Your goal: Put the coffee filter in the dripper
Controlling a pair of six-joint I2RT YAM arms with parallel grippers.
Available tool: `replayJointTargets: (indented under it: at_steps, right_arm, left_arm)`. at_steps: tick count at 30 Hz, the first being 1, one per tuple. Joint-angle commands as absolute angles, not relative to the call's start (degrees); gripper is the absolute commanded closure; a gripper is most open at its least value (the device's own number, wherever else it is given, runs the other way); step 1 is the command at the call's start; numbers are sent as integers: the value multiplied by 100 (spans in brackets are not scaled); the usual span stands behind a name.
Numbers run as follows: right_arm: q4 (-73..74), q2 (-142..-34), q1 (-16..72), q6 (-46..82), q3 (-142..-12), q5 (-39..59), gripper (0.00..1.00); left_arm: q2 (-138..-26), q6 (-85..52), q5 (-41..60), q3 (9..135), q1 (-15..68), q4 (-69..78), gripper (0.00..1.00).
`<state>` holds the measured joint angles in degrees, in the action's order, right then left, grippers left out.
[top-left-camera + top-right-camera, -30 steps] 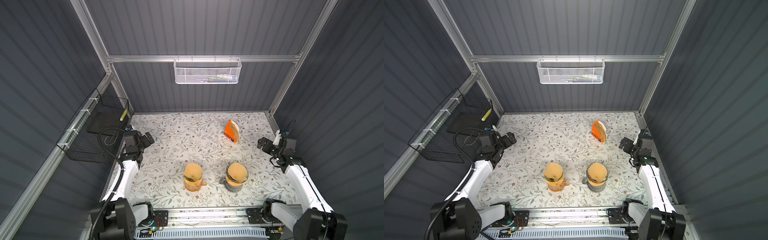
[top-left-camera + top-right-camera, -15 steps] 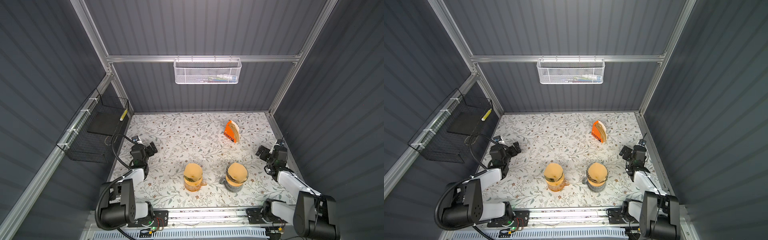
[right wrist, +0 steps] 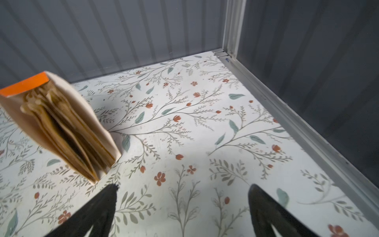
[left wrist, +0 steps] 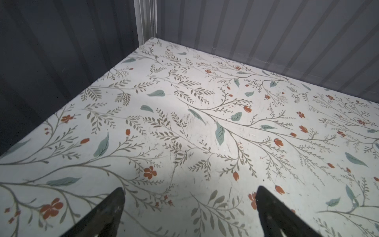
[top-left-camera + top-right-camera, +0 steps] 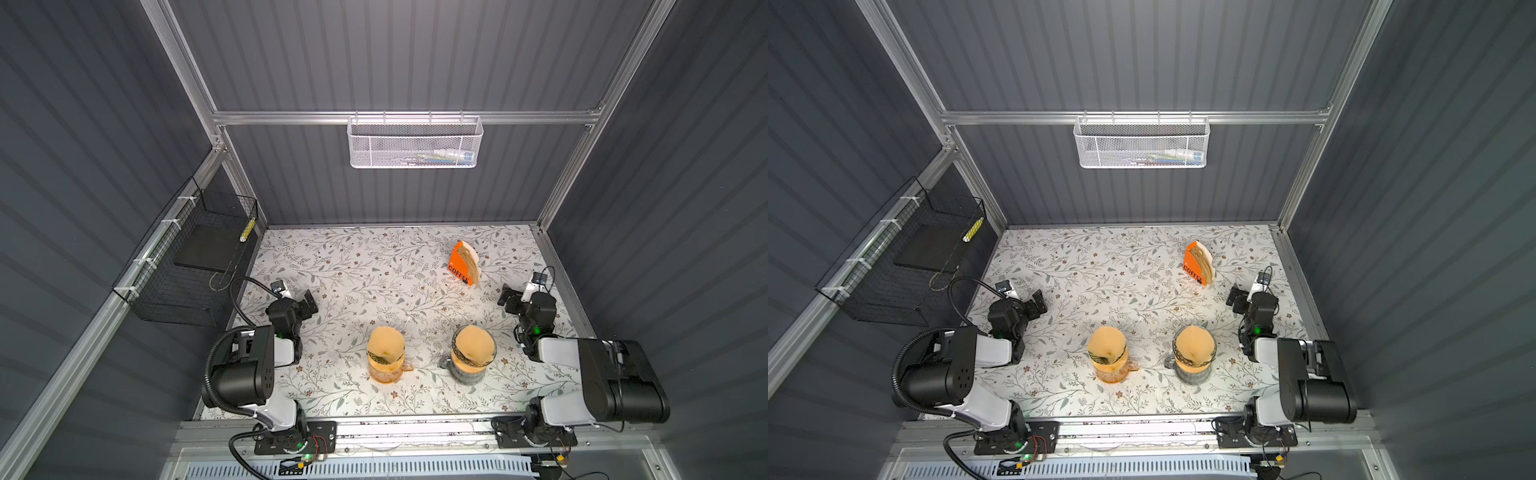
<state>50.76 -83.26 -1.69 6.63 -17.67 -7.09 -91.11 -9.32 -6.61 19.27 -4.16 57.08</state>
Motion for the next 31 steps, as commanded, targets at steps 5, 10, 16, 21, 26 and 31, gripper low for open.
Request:
replayJointTargets:
  at_steps: [5,10,16,21,26,31]
  right_arm:
    - [5710,-8341,-123,300,-1773,-783,1]
    - [5812,-8382,-131,290,-1760,-781,1]
    - [5827,-8376,-129,290,-1758,-783,1]
    - [5827,-8369,-132,290,-1758,-773,1]
    - [5827,-8376,-123,289,-1752,-782,1]
    - [5827,-8372,-127,289,-1758,-776,1]
  left_arm:
    - [-9801,-167,-1257,2396,263,5714,0]
    - [-9762,-106,-1186,2681,299,5111,0]
    - [-9834,-71,-1206,2612,299,5424,0]
    - [-9817,-79,-1195,2627,299,5338,0]
    - [-9826,-75,-1209,2652,301,5303,0]
    - [-9826,-44,-1267,2657,351,5285,0]
